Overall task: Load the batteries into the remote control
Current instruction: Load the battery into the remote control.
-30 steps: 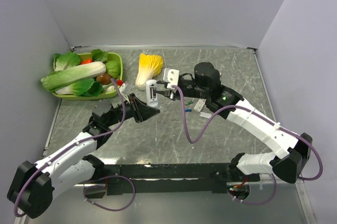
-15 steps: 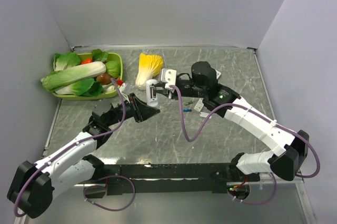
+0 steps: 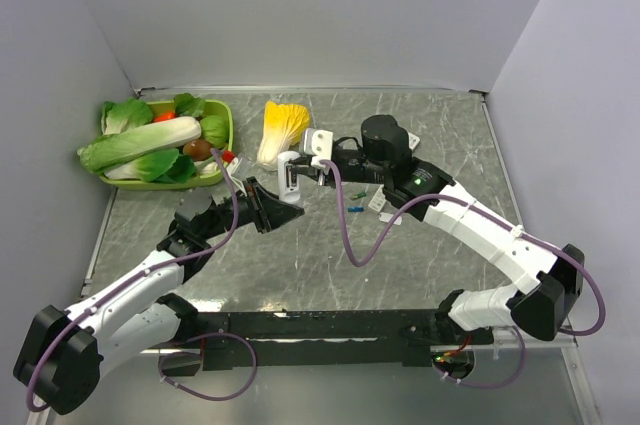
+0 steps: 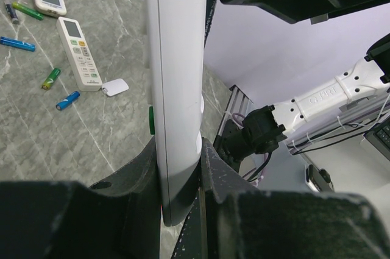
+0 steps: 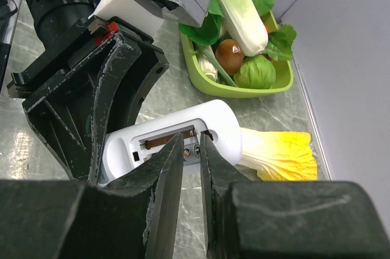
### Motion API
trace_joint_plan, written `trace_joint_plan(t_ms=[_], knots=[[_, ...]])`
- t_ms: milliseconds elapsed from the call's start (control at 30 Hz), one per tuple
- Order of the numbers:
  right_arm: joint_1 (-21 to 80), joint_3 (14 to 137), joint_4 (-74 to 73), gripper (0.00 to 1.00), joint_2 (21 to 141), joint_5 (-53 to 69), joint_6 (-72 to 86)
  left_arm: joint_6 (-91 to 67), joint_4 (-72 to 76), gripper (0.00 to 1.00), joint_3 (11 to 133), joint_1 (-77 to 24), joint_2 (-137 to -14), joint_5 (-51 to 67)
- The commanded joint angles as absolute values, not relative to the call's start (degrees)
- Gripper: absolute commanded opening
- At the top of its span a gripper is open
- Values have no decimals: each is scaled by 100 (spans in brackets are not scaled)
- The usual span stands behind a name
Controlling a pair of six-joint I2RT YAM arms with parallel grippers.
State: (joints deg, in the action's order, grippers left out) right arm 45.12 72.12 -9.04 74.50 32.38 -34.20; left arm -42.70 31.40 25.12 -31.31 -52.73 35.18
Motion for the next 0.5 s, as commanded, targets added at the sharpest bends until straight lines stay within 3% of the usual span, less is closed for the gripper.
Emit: trace_joint_plan(t_ms=[0,467], knots=[[4509,7216,-923,23,7523,3296,-3446,-4219,3586,1,2707,-3111,-5115,3612],[4509,6233,-89,20,7524,3261,-3111,-4544,4367,1,2689,-3032,-4905,3797]])
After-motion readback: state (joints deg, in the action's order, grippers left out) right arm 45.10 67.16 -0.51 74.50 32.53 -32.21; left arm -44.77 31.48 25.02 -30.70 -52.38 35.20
